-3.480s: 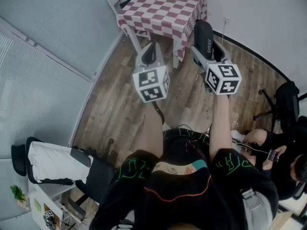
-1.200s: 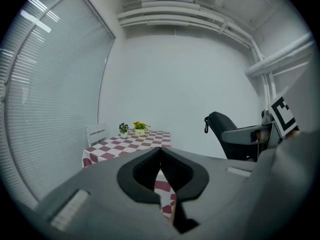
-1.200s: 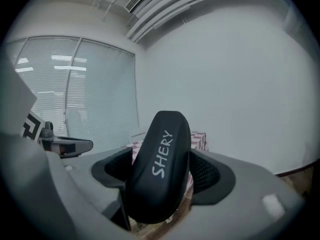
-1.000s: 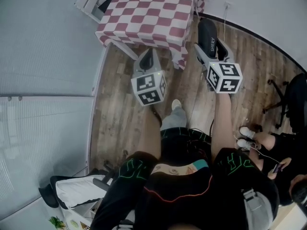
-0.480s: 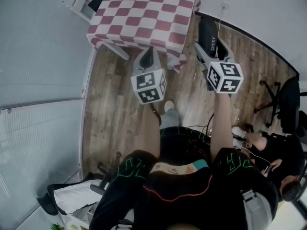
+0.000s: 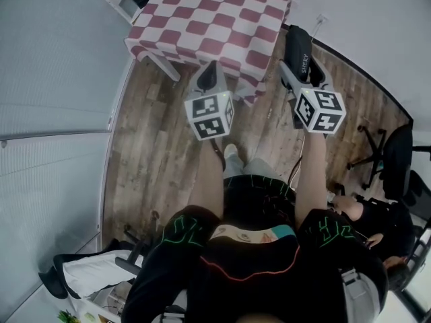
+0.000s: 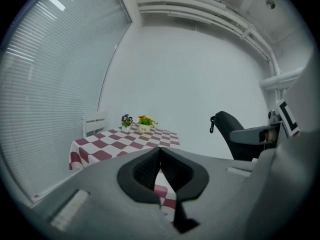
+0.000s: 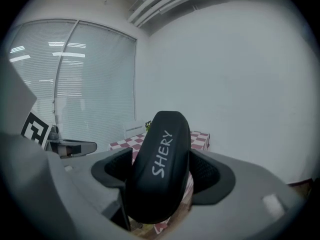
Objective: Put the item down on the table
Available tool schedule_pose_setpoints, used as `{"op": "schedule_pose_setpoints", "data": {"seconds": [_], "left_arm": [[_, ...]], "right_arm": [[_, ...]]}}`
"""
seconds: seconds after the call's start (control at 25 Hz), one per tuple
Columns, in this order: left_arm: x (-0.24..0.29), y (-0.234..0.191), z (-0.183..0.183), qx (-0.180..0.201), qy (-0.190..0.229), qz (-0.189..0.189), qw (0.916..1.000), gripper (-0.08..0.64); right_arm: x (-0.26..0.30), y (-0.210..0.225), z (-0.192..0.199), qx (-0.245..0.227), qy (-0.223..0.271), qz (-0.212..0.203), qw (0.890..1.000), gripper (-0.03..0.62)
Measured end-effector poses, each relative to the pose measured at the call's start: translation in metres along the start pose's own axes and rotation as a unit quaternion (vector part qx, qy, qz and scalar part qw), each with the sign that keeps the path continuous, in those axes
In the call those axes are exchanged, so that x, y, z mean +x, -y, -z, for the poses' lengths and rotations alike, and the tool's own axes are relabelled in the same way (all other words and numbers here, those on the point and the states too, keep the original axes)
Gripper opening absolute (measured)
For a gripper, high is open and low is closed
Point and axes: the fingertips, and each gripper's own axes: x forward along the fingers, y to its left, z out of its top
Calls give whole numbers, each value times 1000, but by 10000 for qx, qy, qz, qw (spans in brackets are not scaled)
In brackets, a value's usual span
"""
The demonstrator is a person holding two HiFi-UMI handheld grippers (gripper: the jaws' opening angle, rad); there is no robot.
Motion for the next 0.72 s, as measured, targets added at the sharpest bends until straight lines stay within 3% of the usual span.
{"op": "schedule_pose_setpoints", "data": {"seconds": [0.16,0.72], "left_arm": [[0,-6,-13,-3,142,-74,9999,9],[26,24,-37,184,322,266,9990,9]], "right_arm": [[-6,4,-17,-63,192,31,9998,360],[-8,32,-37,22,408,191,9990,360]]}}
